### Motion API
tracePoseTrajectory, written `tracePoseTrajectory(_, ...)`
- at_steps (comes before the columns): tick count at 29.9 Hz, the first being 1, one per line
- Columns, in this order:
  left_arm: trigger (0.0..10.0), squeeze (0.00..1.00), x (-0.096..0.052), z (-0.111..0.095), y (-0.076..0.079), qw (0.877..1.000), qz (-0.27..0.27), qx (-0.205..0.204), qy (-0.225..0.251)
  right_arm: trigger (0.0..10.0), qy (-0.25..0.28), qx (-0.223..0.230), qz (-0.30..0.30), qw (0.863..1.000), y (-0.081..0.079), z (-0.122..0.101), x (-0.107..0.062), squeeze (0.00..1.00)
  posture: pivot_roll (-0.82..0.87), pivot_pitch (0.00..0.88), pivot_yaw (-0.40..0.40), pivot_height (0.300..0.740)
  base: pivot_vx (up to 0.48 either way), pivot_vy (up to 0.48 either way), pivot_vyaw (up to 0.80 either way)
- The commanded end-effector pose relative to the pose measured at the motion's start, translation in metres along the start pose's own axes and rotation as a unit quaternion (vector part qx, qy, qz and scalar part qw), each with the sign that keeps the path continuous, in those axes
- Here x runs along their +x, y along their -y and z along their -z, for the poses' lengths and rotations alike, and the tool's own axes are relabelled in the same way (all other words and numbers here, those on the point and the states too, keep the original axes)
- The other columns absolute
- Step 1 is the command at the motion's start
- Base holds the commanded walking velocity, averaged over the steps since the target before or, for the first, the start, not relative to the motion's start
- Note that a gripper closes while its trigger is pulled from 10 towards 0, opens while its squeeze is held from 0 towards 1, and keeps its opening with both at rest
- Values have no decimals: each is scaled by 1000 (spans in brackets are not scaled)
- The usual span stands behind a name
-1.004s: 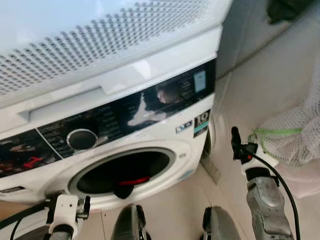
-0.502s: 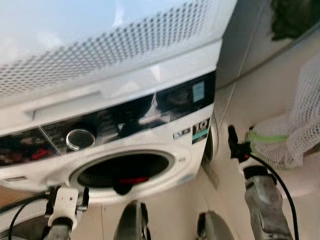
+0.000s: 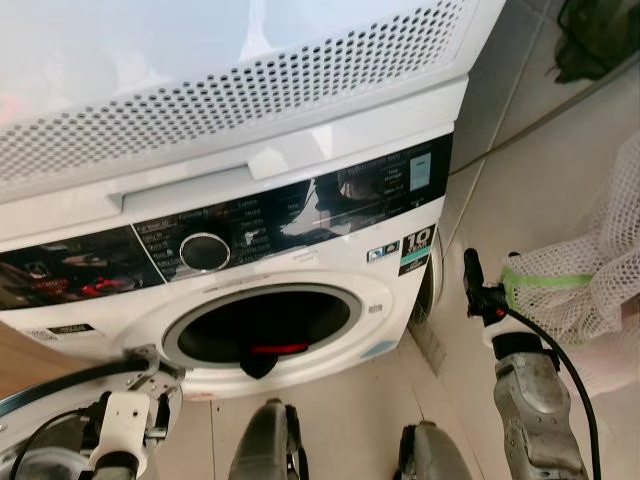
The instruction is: Clothes washing
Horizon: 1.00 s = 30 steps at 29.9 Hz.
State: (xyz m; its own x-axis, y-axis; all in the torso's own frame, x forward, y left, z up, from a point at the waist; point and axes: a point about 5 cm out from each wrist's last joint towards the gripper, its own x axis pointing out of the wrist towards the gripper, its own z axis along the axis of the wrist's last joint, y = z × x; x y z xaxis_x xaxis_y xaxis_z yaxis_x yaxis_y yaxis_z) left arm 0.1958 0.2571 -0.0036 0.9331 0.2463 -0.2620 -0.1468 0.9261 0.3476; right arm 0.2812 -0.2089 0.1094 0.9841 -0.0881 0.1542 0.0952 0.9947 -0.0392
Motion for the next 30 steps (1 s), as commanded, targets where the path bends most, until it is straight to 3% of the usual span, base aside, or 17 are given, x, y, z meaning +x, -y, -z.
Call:
tracePoseTrajectory(1, 10000, 0, -7, 12, -7, 1000, -7, 10, -21, 10000, 2, 2, -4, 1000, -3, 0, -1, 0, 77, 167, 134, 694, 0, 0, 0)
tracePoseTrajectory(7, 10000, 0, -7, 13, -7, 1000, -8, 13, -23, 10000, 1, 2, -3, 1000, -2, 0, -1, 0, 76, 162, 134, 734, 0, 0, 0)
tracePoseTrajectory(12, 10000, 0, -8, 14, -8, 1000, -10, 18, -22, 10000, 1, 12, -3, 1000, -3, 1, -1, 0, 76, 162, 134, 734, -55, 0, 0)
tracePoseTrajectory(30, 10000, 0, -11, 17, -9, 999, -16, 15, -26, 10000, 0, 4, -2, 1000, -2, 0, 0, 0, 81, 175, 133, 734, -442, 0, 0)
